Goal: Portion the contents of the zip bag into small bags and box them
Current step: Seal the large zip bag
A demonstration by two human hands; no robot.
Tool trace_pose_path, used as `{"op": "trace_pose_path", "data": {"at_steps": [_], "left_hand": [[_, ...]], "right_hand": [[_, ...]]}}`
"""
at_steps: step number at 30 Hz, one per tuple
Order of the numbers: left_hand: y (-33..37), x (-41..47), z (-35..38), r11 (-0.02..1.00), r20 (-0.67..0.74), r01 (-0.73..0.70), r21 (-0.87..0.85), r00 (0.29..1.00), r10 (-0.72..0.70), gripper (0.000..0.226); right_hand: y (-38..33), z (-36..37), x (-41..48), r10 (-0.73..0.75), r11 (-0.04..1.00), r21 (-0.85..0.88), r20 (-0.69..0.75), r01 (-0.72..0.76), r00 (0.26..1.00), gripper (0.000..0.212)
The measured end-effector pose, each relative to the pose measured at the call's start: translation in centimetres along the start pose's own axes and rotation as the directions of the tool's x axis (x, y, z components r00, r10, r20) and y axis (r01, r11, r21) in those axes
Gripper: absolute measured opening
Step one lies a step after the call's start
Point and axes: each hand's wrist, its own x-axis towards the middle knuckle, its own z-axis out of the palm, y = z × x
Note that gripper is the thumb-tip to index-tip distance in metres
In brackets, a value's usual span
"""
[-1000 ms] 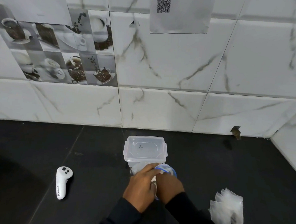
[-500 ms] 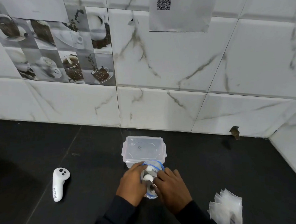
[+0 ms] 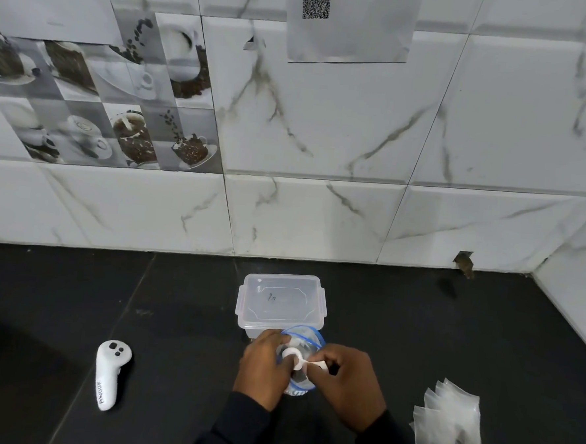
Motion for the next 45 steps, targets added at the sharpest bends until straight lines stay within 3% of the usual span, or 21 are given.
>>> {"op": "trace_pose_path", "data": {"at_steps": [4,7,10,12,14,16,18,21,26,31,33,35,41,44,45], "left_hand": [[0.1,0.2,0.0,0.999,0.014,-0.048,-0.022,0.999,0.048,0.029],[-0.1,0.1,-0.2,0.995,0.011,-0.046,-0.085,0.999,0.047,0.028],[-0.4,-0.2,-0.6,0.992,0.028,-0.046,-0.118,0.998,0.050,0.024],[-0.8,-0.5,-0.8,0.993,0.052,-0.026,-0.117,0.998,0.032,0.023],[-1.4,-0.9,-0.8,0.994,0.055,-0.006,-0.108,0.998,0.012,0.023],[-1.5,-1.2,-0.7,0.995,0.059,0.007,-0.104,0.998,-0.001,0.023],[-1.7,-1.4,-0.6,0.995,0.061,-0.002,-0.103,0.998,0.008,0.021],[-1.7,-1.7,-0.6,0.994,0.067,-0.019,-0.105,0.997,0.027,0.026],[-2.8,-1.7,-0.3,0.998,0.015,-0.025,-0.063,1.000,0.026,0.027],[-3.4,-1.8,-0.3,0.997,-0.006,-0.015,-0.073,1.000,0.015,0.032],[-3.3,-1.8,-0.2,0.996,0.003,-0.017,-0.084,1.000,0.018,0.029],[-2.9,-1.8,-0.3,0.995,0.018,-0.024,-0.095,0.999,0.026,0.025],[-1.7,-1.6,-0.8,0.990,0.032,-0.031,-0.138,0.999,0.036,0.031],[-1.7,-1.7,-0.9,0.986,0.038,-0.041,-0.161,0.998,0.048,0.041],[-1.7,-1.7,-0.9,0.984,0.038,-0.046,-0.171,0.998,0.054,0.045]], "right_hand": [[0.5,-1.0,-0.3,-0.095,0.995,-0.047,-0.058,0.092,0.994,0.013],[0.9,-2.9,0.2,-0.059,0.997,0.036,-0.198,0.067,0.978,0.016],[3.7,-5.3,2.3,0.139,0.986,0.144,-0.384,-0.090,0.913,0.007],[7.4,-6.5,4.2,0.266,0.962,0.053,-0.415,-0.269,0.870,0.006],[11.7,-6.7,6.1,0.341,0.918,-0.063,-0.384,-0.393,0.858,0.013],[15.2,-6.5,7.6,0.347,0.888,-0.174,-0.352,-0.425,0.870,0.014],[17.7,-5.7,8.6,0.290,0.850,-0.335,-0.346,-0.407,0.892,0.012],[20.2,-4.1,9.7,0.113,0.758,-0.600,-0.268,-0.257,0.957,0.005],[21.5,-1.8,10.3,0.064,0.724,-0.671,-0.165,-0.160,0.984,0.006],[21.8,-0.7,9.7,0.067,0.626,-0.775,-0.066,-0.093,0.996,0.023],[21.2,-1.0,9.4,0.094,0.604,-0.787,-0.089,-0.128,0.992,0.015],[20.4,-1.4,9.0,0.105,0.639,-0.750,-0.136,-0.172,0.985,0.006],[16.2,-2.7,7.7,0.240,0.828,-0.444,-0.274,-0.344,0.931,0.019],[12.5,-3.1,6.1,0.329,0.913,-0.129,-0.327,-0.387,0.886,0.007],[10.6,-3.2,5.4,0.389,0.918,0.038,-0.269,-0.394,0.881,0.008]]}}
